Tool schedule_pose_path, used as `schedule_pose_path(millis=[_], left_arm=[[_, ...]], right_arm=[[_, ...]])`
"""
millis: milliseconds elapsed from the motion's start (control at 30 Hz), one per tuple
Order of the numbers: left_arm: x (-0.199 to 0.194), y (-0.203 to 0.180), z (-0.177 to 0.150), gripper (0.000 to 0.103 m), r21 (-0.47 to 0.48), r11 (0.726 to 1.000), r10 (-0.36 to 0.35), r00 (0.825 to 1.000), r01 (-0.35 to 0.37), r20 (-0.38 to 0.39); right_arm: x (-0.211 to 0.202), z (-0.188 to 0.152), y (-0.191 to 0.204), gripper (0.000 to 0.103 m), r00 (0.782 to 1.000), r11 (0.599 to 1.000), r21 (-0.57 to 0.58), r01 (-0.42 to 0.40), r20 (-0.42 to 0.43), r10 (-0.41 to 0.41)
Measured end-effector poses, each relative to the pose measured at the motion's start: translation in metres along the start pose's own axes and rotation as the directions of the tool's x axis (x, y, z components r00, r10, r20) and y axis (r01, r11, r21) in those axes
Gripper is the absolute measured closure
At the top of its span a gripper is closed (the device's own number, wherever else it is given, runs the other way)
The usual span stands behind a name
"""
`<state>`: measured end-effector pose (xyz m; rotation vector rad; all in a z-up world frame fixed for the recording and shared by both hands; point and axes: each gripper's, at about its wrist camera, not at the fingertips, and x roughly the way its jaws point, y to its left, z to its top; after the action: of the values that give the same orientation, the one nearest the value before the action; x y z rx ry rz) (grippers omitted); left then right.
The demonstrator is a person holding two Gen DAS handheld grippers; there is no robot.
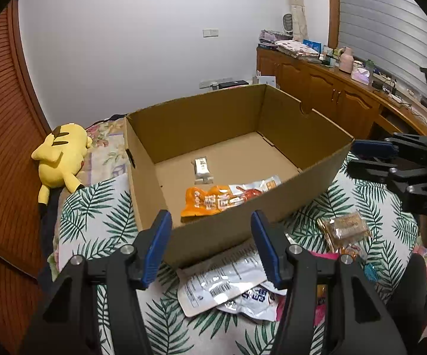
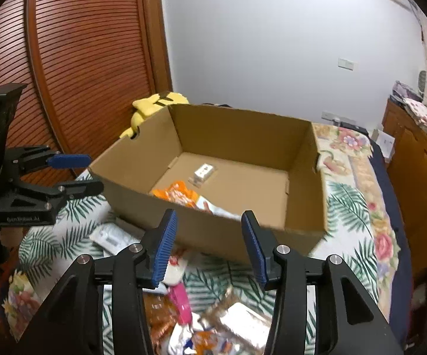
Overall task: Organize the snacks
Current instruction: 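Move both tools back toward the snack pile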
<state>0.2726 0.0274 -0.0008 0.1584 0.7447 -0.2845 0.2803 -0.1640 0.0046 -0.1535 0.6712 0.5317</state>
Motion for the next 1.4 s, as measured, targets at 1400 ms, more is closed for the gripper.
schedule_pose_path(millis=[1400], left_arm=[[0.044,-0.037,-0.056,0.047,0.128,0.980,-0.140,0.984,0.154,-0.114]], right_arm=[[0.061,-0.118,-0.040,0.031,0.970,0.997,-0.063,-0.051,-0.240,0.034]])
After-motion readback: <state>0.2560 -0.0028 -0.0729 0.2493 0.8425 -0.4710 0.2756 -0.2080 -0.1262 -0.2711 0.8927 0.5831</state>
